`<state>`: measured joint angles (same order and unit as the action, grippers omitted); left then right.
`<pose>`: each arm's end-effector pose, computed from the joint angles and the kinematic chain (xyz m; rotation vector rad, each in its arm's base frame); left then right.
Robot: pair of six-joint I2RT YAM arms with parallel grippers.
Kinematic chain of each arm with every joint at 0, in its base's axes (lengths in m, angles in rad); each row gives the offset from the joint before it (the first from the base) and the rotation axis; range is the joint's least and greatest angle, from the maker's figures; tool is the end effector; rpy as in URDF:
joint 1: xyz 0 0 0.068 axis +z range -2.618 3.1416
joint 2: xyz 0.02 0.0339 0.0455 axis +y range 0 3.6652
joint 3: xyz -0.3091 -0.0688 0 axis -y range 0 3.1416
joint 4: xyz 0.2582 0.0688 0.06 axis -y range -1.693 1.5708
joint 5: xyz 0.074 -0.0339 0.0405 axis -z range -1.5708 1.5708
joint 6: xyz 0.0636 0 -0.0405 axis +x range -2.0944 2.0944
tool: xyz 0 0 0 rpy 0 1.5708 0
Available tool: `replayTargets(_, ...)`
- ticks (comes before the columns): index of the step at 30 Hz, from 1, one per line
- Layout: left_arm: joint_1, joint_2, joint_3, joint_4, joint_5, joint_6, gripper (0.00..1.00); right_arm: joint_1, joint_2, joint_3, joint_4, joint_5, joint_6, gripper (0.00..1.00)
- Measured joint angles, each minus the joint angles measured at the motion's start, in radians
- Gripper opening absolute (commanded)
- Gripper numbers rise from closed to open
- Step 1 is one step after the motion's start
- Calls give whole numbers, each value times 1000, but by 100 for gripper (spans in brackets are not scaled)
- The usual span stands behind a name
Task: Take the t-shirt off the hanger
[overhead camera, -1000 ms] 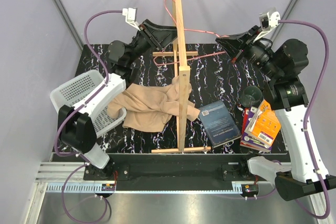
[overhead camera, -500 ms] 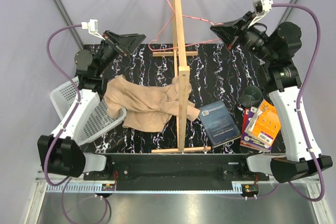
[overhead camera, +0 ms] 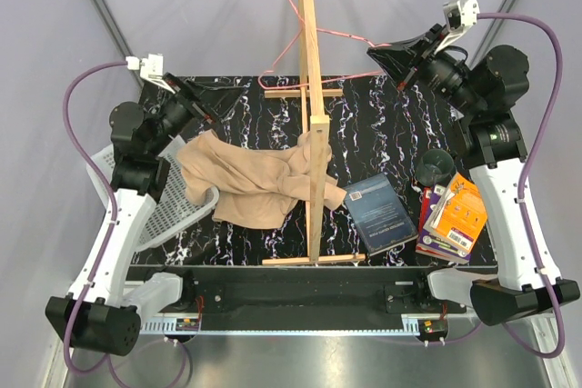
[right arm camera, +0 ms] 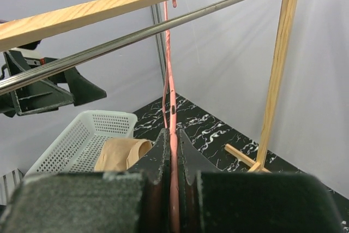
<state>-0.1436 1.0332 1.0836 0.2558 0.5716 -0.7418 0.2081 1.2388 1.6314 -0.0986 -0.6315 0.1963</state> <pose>0.2308 -0.0681 0.4904 0.1152 1.3955 -1.1050 0.2416 0.0894 0.5963 -0.5606 1.2533 0.7422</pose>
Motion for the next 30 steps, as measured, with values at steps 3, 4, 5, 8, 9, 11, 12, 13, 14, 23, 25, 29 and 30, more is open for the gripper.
replayTargets(3,0,0,0,-86,-12,29,99,0,-14,-16,-3,12,-5,0)
replayTargets(4,0,0,0,-113,-18,36,99,0,-18,-21,-3,13,-6,0)
replayTargets(5,0,0,0,-136,-23,42,99,-1,-23,-27,-5,15,-6,0)
replayTargets(8,0,-4,0,-195,-41,55,99,-2,-43,-48,-5,23,-8,0)
replayTargets(9,0,-8,0,-213,-52,58,99,-2,-51,-56,-7,30,-8,0)
replayTargets(11,0,-18,0,-241,-77,64,99,-2,-69,-74,-12,42,-9,0)
replayTargets(12,0,-27,0,-260,-93,68,99,-2,-78,-84,-13,49,-10,0)
replayTargets(13,0,-39,0,-287,-113,73,99,-2,-87,-93,-13,56,-10,0)
replayTargets(14,0,-51,0,-307,-128,80,99,-2,-95,-103,-13,64,-10,0)
replayTargets(23,1,-137,16,-489,-253,97,99,-5,-142,-167,0,112,32,70)
replayTargets(25,1,-137,16,-527,-254,98,99,-6,-162,-198,9,139,43,95)
replayTargets(29,1,-135,13,-604,-240,98,99,-8,-228,-278,0,207,68,100)
replayTargets(30,1,-138,7,-613,-235,98,99,-7,-248,-297,-4,227,76,100)
